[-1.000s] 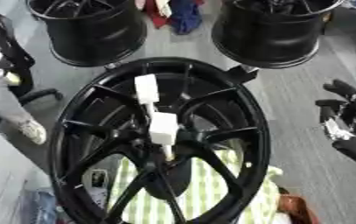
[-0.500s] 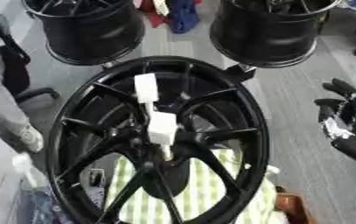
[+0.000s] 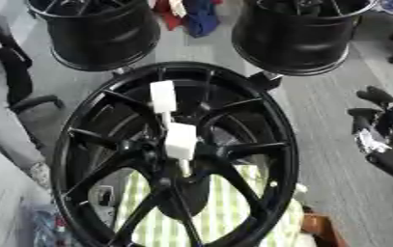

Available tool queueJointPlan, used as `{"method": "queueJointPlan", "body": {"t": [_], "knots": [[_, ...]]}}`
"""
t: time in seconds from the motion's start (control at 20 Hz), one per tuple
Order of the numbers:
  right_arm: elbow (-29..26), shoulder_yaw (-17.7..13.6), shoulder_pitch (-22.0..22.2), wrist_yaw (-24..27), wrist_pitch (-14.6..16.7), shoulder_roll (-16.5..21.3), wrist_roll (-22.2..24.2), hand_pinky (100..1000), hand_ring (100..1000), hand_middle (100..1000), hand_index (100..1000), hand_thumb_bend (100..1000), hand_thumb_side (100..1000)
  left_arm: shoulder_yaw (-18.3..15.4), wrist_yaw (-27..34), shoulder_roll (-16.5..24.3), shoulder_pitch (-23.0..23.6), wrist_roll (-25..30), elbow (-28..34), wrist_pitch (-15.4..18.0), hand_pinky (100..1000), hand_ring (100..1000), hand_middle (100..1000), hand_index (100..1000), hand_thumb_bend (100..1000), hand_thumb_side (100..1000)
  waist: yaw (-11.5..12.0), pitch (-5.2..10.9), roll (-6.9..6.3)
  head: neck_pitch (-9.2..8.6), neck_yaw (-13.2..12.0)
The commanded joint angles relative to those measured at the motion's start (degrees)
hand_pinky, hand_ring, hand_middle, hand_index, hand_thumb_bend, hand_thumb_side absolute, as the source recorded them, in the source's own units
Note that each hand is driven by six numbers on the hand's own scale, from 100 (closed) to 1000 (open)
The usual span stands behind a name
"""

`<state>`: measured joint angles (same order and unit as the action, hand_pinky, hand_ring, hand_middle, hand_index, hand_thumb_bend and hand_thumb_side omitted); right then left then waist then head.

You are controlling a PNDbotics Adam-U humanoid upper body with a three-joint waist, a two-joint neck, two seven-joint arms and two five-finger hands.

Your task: Pull the pin out of the wheel hub.

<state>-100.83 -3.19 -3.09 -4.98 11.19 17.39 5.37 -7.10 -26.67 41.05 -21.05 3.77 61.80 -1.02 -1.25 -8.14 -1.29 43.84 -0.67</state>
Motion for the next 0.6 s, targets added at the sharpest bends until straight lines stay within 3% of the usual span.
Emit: {"method": "queueJointPlan", "body": {"t": [0.05,0.3,0.6], "knots": [[-0.71,-0.52,-0.70,-0.11,-0.02,0.39,-0.32,851,799,906,971,100,354,-2.43,8.18,-1.54,1.19,-7.51,5.41,1.59,685,684,743,827,267,625,0.18,0.41,0.09,0.28,0.18],[-0.66,-0.52,-0.94,0.01,0.04,0.13,-0.36,851,799,906,971,100,354,-3.70,17.01,-7.66,4.71,-15.20,16.34,3.06,665,653,715,812,228,604,0.38,0.03,0.57,0.28,0.47],[-0.62,-0.47,-1.23,0.22,0.07,-0.15,-0.28,851,799,906,972,100,354,-4.90,20.72,-14.90,6.89,-16.82,28.80,3.19,659,645,705,808,219,601,0.62,-0.39,0.96,0.28,0.25]]}}
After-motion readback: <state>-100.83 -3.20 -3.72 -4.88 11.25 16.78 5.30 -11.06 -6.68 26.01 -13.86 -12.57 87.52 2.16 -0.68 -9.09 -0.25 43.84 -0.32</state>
